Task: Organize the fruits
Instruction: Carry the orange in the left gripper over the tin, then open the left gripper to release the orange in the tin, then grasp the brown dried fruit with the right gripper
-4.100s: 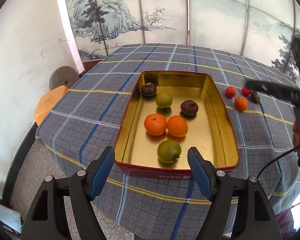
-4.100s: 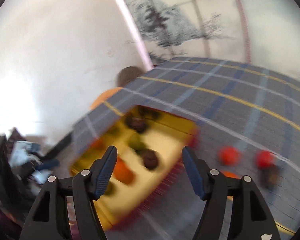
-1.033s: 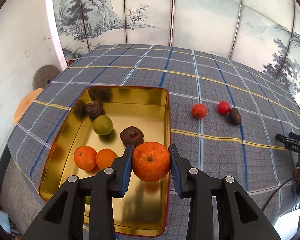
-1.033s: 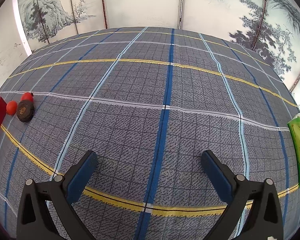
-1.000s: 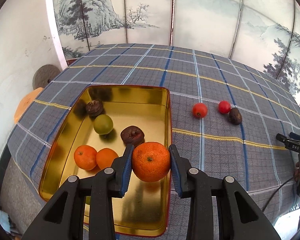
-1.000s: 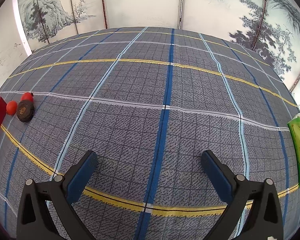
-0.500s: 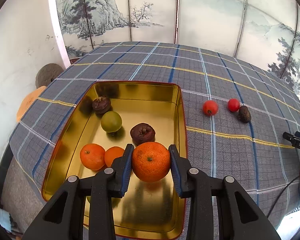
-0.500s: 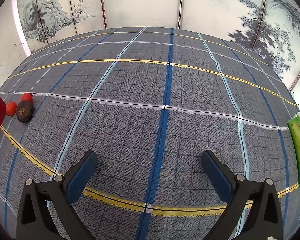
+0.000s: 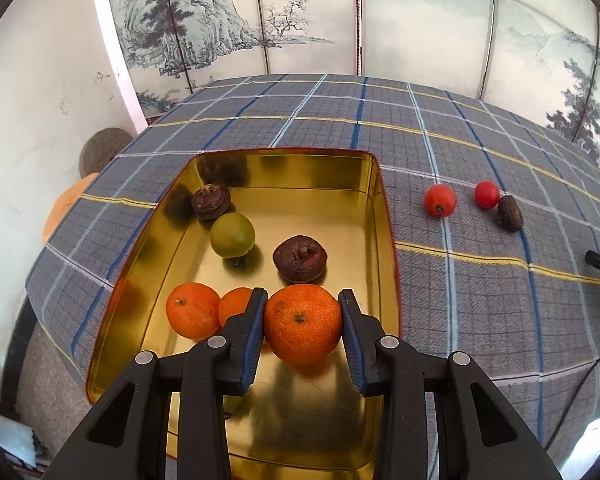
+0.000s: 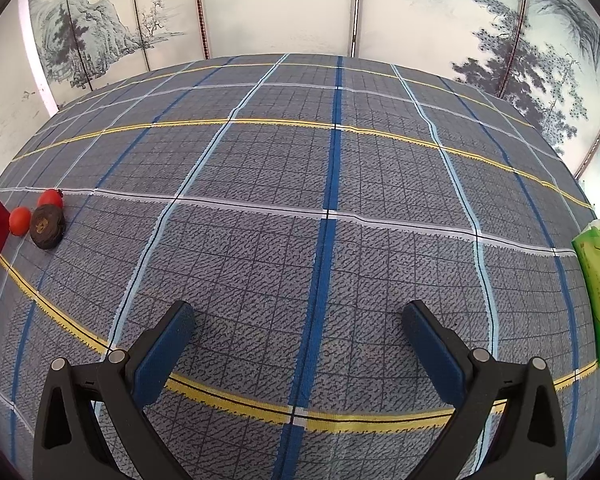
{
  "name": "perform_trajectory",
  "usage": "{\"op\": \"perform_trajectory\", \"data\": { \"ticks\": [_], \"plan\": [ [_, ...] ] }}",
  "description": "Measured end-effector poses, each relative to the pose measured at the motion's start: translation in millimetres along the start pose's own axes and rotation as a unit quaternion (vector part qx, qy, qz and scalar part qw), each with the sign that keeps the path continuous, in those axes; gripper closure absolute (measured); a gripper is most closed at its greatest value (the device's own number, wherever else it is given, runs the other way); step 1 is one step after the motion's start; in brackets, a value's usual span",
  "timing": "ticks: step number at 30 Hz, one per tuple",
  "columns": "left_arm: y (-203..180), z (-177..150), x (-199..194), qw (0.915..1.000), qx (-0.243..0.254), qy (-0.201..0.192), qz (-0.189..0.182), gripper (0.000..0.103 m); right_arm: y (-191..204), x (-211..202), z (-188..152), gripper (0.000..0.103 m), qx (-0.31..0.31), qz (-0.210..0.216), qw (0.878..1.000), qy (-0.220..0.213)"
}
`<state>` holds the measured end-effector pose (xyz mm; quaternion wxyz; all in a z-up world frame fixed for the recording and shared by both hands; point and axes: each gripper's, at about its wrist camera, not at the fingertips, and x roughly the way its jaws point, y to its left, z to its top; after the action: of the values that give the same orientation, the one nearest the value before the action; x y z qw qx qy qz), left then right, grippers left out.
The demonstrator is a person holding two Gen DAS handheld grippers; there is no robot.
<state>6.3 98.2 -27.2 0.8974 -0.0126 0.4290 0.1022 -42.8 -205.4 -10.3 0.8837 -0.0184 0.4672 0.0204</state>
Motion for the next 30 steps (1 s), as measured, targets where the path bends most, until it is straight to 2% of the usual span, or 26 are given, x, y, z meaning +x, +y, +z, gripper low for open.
{"op": "perform_trajectory", "data": {
  "ticks": [4, 6, 8, 11, 16, 23, 25, 27, 30],
  "plan": [
    [3.0, 0.1, 3.1, 1.0, -0.002, 0.006, 0.005, 0.064, 17.2, -23.6, -0.8, 0.0, -0.027, 0.057, 0.996, -0.058],
    [5.2, 0.8, 2.9, 0.9999, -0.004, 0.006, 0.007, 0.057, 31.0, -32.6, 0.6, 0.0, -0.034, 0.11, 0.99, -0.076],
    [6.6, 1.5, 0.2, 0.9999, -0.004, -0.001, 0.012, 0.05, 47.3, -38.0, 2.8, 0.0, -0.054, 0.14, 0.985, -0.085],
    [6.9, 2.4, -4.6, 0.9997, 0.002, -0.012, 0.021, 0.041, 73.8, -42.8, 5.5, 0.0, -0.095, 0.164, 0.978, -0.091],
    [7.5, 3.6, -5.4, 0.9997, 0.002, -0.011, 0.023, 0.039, 98.9, -40.0, 9.7, 0.0, -0.121, 0.193, 0.97, -0.087],
    [6.8, 2.0, -6.0, 0.9999, 0.001, -0.007, 0.014, 0.03, 121.0, -29.8, 20.0, 0.0, -0.146, 0.218, 0.962, -0.074],
    [7.1, 0.8, -8.3, 1.0, -0.003, -0.009, 0.003, 0.028, 128.9, -27.2, 23.4, 0.005, -0.156, 0.228, 0.959, -0.07],
    [7.3, -0.2, -10.9, 0.9999, -0.004, -0.01, -0.005, 0.028, 137.7, -20.9, 27.6, 0.023, -0.168, 0.226, 0.957, -0.063],
    [5.6, -1.6, -14.7, 0.9999, 0.002, -0.014, -0.009, 0.028, 145.3, -7.9, 33.7, 0.03, -0.171, 0.225, 0.958, -0.05]
  ]
}}
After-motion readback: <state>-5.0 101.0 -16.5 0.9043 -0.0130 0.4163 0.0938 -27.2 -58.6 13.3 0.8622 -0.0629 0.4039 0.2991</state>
